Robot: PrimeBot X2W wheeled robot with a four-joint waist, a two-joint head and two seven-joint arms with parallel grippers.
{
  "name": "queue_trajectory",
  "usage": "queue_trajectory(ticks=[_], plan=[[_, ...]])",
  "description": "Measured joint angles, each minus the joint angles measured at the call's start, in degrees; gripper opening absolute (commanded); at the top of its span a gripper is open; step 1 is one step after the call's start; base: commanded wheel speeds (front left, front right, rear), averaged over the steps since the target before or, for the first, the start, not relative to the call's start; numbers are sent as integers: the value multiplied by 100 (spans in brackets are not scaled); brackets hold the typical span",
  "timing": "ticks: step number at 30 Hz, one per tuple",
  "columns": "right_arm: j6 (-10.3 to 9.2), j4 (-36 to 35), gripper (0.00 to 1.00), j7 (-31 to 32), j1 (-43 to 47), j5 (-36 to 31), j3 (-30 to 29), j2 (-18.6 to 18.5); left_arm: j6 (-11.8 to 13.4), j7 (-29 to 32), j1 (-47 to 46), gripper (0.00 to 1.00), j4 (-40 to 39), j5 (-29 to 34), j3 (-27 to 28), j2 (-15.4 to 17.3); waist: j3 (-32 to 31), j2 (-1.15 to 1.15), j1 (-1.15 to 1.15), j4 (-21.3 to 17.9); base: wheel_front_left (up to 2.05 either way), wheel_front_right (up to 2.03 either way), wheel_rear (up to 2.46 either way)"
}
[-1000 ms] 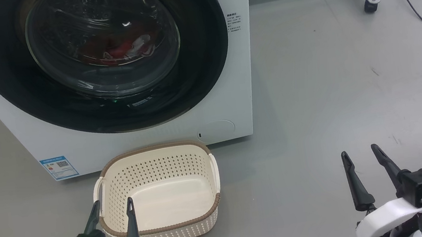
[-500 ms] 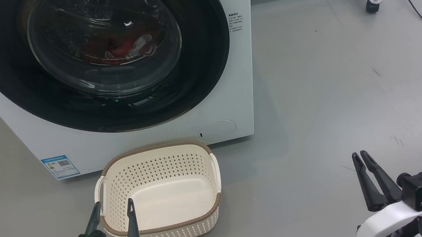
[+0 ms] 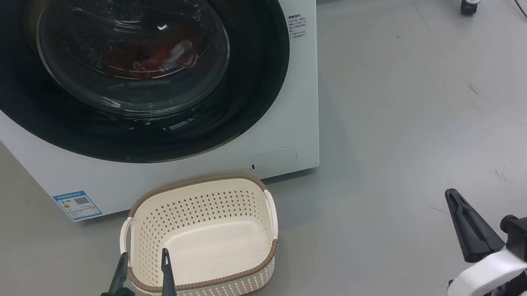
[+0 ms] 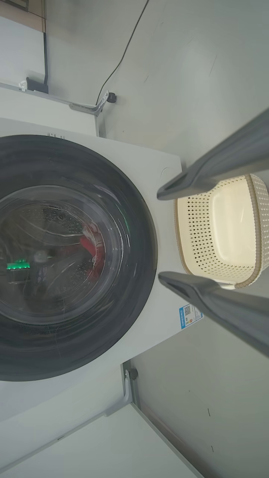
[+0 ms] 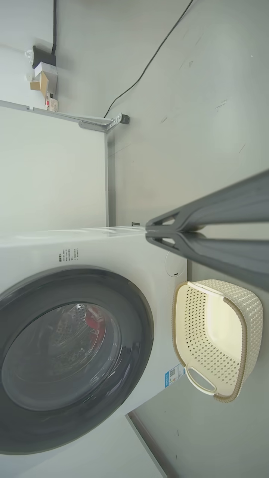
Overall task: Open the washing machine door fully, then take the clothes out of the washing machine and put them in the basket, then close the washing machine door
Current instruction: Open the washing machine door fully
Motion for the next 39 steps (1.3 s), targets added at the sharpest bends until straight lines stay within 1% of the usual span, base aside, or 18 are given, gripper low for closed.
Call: queue_trajectory(ticks=[2,8,10,12,16,21,24,25,26,34,39], plan=[[2,0,0,0,0,102,-83,14,0,0,-1,100,-1,2,-53,-11,20,0,0,28,0,0,0],[156,7,0,0,-31,499,-330,52,0,0,-18,100,-73,20,-81,-42,134,0,0,130,0,0,0],[263,8,0,0,-71,827,-469,82,0,1,-48,100,-96,29,-94,-46,189,0,0,169,0,0,0],[358,8,0,0,-165,951,-523,82,0,0,-107,100,-133,56,-116,-57,255,0,0,211,0,0,0],[550,26,0,0,-405,1589,-724,99,0,0,-227,100,-238,60,-142,-85,416,0,0,296,0,0,0],[654,45,0,98,-843,2325,-953,110,0,0,-348,100,-415,111,-165,-98,680,0,0,401,0,0,0],[670,74,0,303,-1196,2869,-1103,119,0,0,-447,100,-517,121,-197,-104,868,0,0,459,0,0,0],[670,74,0,303,-1196,2869,-1103,119,0,0,-447,100,-517,121,-197,-104,868,0,0,459,0,0,0],[701,86,0,394,-1316,3071,-1157,119,0,0,-488,100,-539,134,-211,-107,935,0,0,478,0,0,0],[705,254,0,1193,-2401,4767,-1648,129,0,-15,-896,100,-750,214,-323,-129,1504,0,0,625,0,0,0],[705,413,0,1707,-3125,5620,-1928,125,0,-15,-1165,100,-887,238,-435,-146,1873,0,0,720,0,0,0]])
